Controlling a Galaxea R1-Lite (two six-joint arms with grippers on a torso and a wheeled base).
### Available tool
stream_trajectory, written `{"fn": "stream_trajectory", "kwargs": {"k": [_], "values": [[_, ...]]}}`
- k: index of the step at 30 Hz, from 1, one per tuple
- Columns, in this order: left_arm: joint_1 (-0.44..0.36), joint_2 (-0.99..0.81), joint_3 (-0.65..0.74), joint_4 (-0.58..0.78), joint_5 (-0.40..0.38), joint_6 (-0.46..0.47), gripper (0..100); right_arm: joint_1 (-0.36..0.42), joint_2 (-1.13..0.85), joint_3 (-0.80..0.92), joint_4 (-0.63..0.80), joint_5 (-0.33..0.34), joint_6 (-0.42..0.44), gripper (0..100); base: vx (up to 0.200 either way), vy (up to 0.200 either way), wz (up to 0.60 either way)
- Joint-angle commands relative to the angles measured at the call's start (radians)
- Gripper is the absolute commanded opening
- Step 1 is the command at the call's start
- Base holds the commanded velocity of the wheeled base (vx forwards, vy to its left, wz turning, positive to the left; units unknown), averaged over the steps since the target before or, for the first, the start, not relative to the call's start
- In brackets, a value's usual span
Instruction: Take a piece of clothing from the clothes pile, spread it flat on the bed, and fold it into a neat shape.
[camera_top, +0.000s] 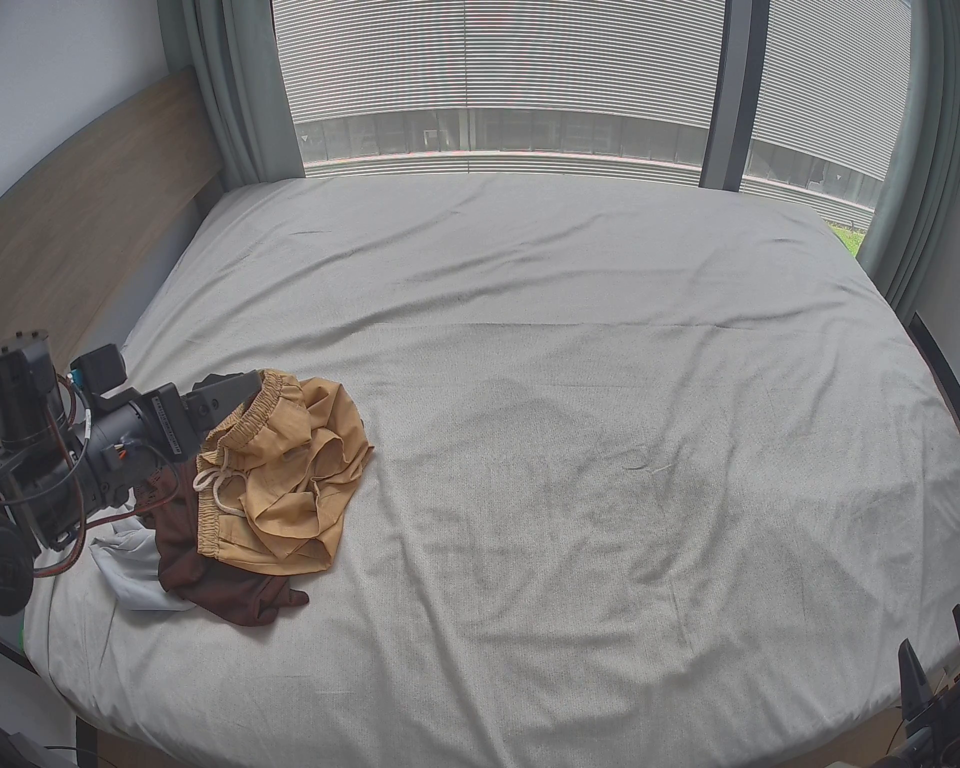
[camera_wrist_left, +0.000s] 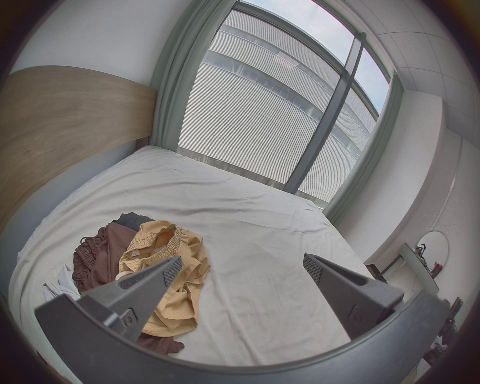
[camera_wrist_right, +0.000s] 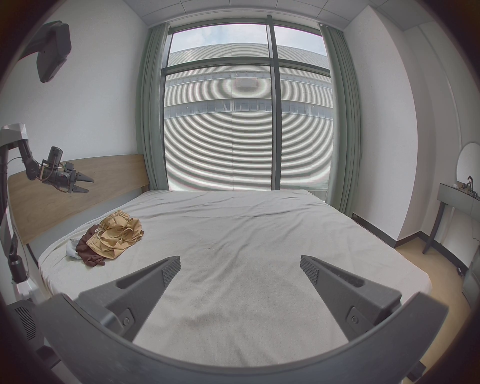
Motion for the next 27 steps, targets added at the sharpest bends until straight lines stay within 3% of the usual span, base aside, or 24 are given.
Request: {"fn": "stream_trajectory", "kwargs": {"k": [1,10,27], "values": [[0.048,0.103,-0.026,-0.029,-0.003,0.001,100,0.0,-0.015,0.018,-0.001,-0.001,0.001,100,0.0,0.0,0.0],[0.112,0.201,-0.109,-0.027,-0.049,-0.001,100,0.0,-0.015,0.018,0.001,0.0,0.001,100,0.0,0.0,0.0],[0.152,0.39,-0.233,-0.03,-0.098,0.004,100,0.0,-0.015,0.018,-0.001,-0.001,0.001,100,0.0,0.0,0.0]]}}
